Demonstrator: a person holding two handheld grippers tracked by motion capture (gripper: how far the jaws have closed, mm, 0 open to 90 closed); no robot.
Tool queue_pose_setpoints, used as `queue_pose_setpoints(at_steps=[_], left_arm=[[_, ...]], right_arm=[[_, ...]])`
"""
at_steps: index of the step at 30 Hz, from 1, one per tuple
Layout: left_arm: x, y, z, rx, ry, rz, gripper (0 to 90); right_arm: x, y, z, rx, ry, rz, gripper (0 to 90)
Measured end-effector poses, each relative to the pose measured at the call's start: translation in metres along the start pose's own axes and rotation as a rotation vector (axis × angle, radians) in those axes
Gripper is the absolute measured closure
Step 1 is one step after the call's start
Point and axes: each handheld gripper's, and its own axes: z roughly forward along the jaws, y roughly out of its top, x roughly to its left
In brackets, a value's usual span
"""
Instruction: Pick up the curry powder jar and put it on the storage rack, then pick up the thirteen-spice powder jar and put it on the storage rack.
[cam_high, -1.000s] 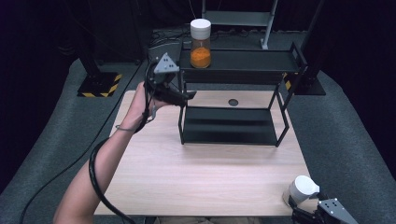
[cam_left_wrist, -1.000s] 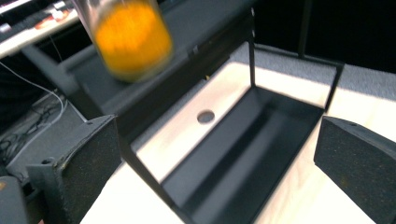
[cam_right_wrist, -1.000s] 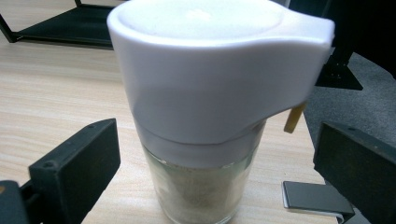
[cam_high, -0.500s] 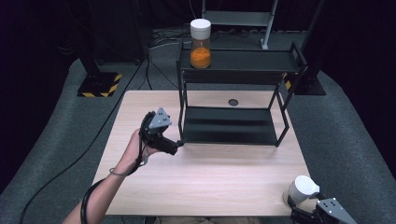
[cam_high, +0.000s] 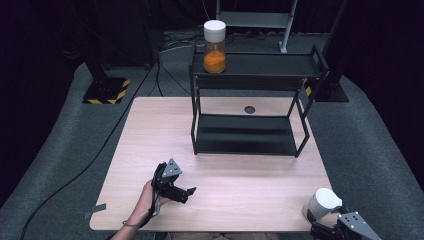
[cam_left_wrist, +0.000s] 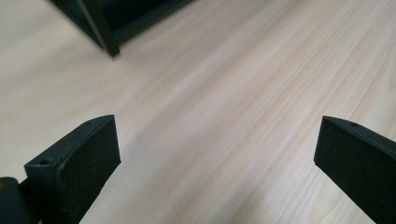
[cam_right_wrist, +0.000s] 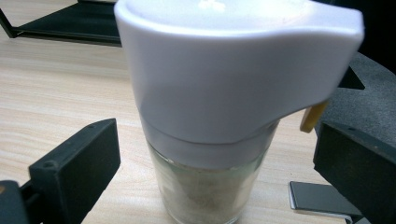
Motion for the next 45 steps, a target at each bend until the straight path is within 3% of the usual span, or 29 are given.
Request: queue_pose_setpoints(at_steps=[4,7,10,12,17,37,41,45], left_arm=[[0.002,-0.021,0.006,-0.016,0.011,-0.068,0.0],[0.002,-0.031,0.009,-0.030,0.030,-0.096,0.0],[0.000,-0.032,0.013,0.008,0.065,-0.105,0.0],[-0.002,-0.035,0.011,-0.009,0.073,-0.104,0.0],[-0.013,-0.027,0.016,0.038,0.112,-0.064,0.0],[-0.014,-0.027,0.016,0.032,0.115,-0.053,0.0],[-0.021,-0.029,0.016,0.023,0.141,-0.025,0.0],[-0.019,-0.029,0.016,0.024,0.136,-0.032,0.0]], right_arm=[[0.001,0.000,0.000,0.001,-0.001,-0.004,0.0],[0.001,0.001,-0.001,0.000,-0.004,-0.004,0.0],[0.001,0.001,-0.001,0.000,-0.007,-0.007,0.0],[0.001,0.001,-0.001,0.001,-0.006,-0.006,0.0],[0.003,0.002,-0.001,0.000,-0.003,-0.013,0.0],[0.003,0.000,0.003,0.013,-0.004,-0.016,0.0],[0.003,-0.001,0.006,0.020,0.003,-0.014,0.0],[0.004,-0.007,0.011,-0.005,0.017,-0.018,0.0]])
